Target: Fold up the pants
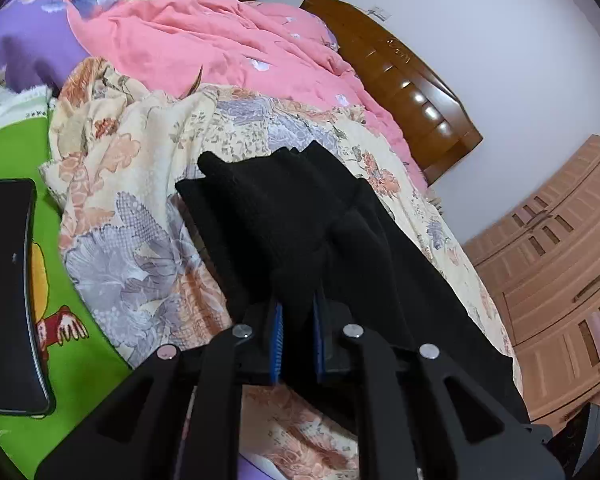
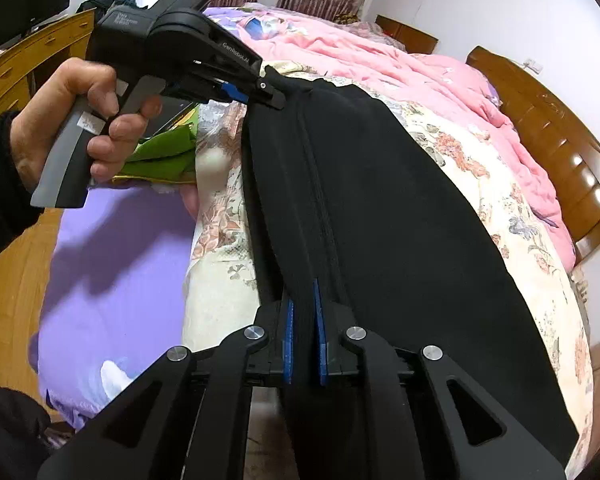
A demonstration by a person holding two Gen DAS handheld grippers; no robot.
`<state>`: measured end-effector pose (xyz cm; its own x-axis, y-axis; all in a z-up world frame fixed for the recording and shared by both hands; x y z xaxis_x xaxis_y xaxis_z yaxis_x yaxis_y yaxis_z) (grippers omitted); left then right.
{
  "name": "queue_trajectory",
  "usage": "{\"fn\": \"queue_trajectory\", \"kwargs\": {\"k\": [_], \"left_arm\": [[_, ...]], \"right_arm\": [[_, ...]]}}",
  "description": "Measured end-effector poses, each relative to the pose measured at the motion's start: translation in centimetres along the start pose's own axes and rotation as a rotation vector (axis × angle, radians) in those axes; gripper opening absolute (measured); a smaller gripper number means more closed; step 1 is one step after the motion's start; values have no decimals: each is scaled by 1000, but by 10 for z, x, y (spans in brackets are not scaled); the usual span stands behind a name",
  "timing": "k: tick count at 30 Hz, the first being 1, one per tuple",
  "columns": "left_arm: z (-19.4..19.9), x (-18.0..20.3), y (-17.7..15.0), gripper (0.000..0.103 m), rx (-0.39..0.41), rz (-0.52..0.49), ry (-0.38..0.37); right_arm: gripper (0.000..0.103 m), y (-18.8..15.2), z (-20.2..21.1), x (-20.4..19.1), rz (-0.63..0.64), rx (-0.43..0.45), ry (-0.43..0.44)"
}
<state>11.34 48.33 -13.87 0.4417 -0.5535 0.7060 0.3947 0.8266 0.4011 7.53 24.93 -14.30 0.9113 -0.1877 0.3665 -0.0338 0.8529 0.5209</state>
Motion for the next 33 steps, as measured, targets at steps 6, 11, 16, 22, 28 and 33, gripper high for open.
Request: {"fn": "queue_trajectory", "kwargs": {"k": [6,11,16,22,28,33], "left_arm": [[35,5,3,76,158,-55,235],[69,91,-23,92,302,-354,245],[10,212,-126,96,44,-732,46],[-88,311,-249,96,-267,-998,-32],[-157,285,-261,100,-339,-990,157],[-162,279,-255,102,-320,-963,136]], "right_arm": [[65,1,26,-2,-99,51,124],[65,-37,89,18,-209,117,63],[67,-143,135,66,-390,-9,-152],[85,-285,189,142,-754,-160,-323],[92,-369,182,158,-801,-312,-273],[92,-404,208,137,-779,-237,-195]]}}
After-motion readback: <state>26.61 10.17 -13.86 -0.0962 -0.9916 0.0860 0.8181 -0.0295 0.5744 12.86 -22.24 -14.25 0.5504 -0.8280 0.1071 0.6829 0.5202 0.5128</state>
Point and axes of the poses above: each gripper's, at about its wrist camera, not at the fingertips, and z roughly against the way its jaws point, x to its right, y to its top, the point moved 6 cm from there along -z, roughly the way its jaws point, and after that the axes turned 11 degrees about z, right-handed, at the moved point
